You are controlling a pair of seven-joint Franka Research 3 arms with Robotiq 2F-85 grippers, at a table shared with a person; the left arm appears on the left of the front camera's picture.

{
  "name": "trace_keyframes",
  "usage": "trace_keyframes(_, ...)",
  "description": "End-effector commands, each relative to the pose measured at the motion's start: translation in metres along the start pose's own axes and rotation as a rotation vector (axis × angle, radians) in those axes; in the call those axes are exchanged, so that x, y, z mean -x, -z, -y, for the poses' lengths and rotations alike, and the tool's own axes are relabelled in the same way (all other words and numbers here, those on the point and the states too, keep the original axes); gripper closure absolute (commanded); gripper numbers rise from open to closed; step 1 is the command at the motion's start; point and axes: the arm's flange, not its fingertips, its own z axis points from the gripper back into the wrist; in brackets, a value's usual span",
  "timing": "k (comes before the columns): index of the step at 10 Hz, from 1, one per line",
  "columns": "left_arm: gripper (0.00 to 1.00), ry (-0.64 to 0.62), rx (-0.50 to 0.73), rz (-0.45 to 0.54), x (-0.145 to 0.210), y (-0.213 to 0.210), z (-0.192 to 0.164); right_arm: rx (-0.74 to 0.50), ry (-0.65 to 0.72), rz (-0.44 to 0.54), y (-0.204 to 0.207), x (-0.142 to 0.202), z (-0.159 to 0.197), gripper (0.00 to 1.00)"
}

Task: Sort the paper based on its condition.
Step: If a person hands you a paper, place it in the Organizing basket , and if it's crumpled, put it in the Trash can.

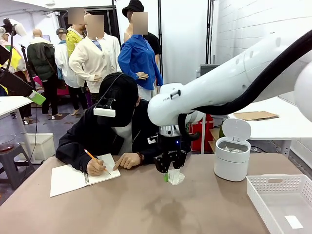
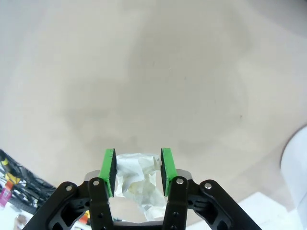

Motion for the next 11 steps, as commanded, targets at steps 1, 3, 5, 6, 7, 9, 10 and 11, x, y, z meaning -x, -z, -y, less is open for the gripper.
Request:
trace_keyframes(1,0.0,0.0,-0.003,-0.003,0.0,0.0,0.0,0.013,0.031,0.009,-0.022,0.016,-0.001,0.52)
trace_keyframes(3,0.0,0.0,-0.003,-0.003,0.0,0.0,0.0,0.021,0.006,0.038,-0.058,0.032,-0.005,0.52)
trace_keyframes(5,0.0,0.0,-0.003,-0.003,0.0,0.0,0.0,0.053,0.004,0.05,-0.081,0.043,-0.005,0.55)
trace_keyframes(6,0.0,0.0,-0.003,-0.003,0.0,0.0,0.0,0.076,0.01,0.073,-0.09,0.049,-0.004,0.72)
trace_keyframes(7,0.0,0.0,-0.003,-0.003,0.0,0.0,0.0,0.063,0.042,0.11,-0.102,0.056,-0.003,0.72)
trace_keyframes(9,0.0,0.0,-0.003,-0.003,0.0,0.0,0.0,0.122,0.119,0.096,-0.131,0.073,0.001,0.72)
trace_keyframes(10,0.0,0.0,-0.003,-0.003,0.0,0.0,0.0,0.145,0.173,0.096,-0.147,0.084,0.008,0.72)
trace_keyframes(11,0.0,0.0,-0.003,-0.003,0.0,0.0,0.0,0.151,0.21,0.09,-0.158,0.096,0.019,0.72)
